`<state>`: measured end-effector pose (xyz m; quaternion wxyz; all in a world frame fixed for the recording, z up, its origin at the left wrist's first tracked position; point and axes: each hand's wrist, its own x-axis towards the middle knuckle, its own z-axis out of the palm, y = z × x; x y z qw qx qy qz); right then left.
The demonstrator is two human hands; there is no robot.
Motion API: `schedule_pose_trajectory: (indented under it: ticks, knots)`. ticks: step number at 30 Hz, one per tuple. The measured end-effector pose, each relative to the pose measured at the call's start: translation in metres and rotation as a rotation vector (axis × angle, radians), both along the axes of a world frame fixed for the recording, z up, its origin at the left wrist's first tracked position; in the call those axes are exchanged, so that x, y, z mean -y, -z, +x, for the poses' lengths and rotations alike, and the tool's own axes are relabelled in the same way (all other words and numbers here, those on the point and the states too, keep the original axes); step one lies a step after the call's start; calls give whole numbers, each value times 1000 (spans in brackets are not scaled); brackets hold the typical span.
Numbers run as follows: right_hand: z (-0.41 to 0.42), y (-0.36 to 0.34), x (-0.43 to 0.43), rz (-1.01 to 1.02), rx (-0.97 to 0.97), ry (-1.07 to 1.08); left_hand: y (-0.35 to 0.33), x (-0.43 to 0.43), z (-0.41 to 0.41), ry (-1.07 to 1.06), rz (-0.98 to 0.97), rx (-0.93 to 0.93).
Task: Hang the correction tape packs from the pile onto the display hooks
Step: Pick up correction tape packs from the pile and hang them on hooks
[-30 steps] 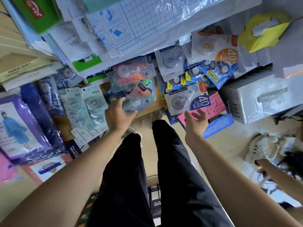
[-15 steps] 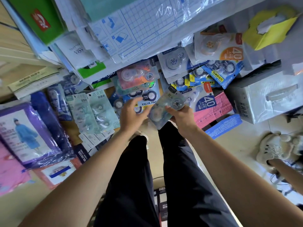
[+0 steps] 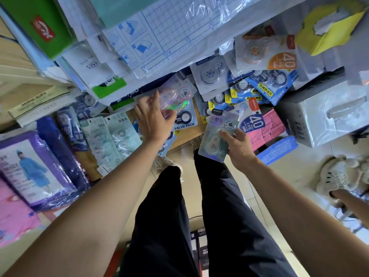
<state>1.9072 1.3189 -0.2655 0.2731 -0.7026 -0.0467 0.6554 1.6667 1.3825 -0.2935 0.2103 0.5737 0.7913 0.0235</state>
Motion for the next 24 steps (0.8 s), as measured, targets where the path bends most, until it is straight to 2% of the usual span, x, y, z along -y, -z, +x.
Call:
schedule_pose_trajectory:
  ticks: [4,10,13,18,24]
  knots:
    - [3,-2,-2,-23,-109,49,11,-1,-2,-58,29,51]
    - [7,-3,-2,17,-149,-38,2,-6,-10,-47,39,78]
    - [5,-11,-3,15,-33,-90,-5,-6,-12,14,-16,36]
    - [6,-28,-5,32,166,-226,-26,1,-15,6,-127,107]
    - [14,-85,-17,149,349,-478,-107,31,-23,4,-251,149]
